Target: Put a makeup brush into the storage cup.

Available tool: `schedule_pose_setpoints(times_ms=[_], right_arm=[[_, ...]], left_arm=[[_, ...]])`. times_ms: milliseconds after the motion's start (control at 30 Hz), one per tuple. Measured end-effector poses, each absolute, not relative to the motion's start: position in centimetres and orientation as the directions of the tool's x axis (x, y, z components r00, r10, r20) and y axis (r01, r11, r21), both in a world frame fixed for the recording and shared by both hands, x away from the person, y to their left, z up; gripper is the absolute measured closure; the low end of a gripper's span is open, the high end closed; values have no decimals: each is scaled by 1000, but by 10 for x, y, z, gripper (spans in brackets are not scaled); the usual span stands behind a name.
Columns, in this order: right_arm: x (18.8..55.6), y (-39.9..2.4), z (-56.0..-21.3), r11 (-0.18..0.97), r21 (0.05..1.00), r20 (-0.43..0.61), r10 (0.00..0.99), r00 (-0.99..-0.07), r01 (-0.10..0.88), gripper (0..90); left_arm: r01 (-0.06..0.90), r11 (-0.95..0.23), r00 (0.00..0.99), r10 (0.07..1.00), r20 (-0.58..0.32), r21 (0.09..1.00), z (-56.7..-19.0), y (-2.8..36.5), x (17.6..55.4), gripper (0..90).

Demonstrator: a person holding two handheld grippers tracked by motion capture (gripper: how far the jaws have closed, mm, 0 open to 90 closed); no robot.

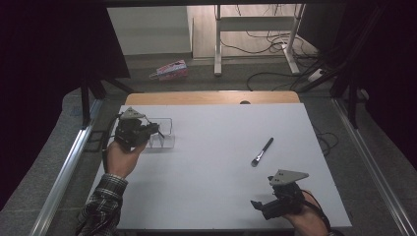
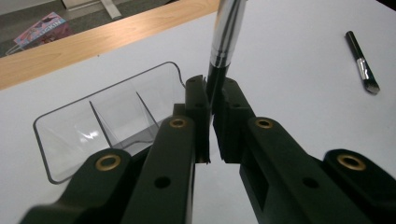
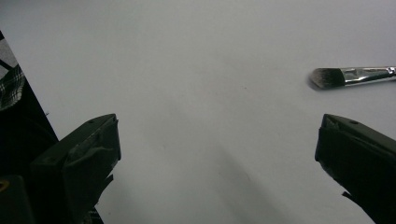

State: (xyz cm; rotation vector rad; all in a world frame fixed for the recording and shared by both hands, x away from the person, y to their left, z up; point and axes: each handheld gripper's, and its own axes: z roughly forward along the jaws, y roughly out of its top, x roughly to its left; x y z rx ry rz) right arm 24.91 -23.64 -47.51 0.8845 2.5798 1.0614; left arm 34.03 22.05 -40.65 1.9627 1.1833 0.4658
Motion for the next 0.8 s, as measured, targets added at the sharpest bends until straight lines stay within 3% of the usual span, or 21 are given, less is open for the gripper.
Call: schedule_pose_setpoints(times_ms=[800], right_arm=[[246, -237, -480, 591, 670, 23, 588, -808, 449, 0]], left_arm=[[589, -238, 446, 893, -64, 772, -416, 220, 368, 854]])
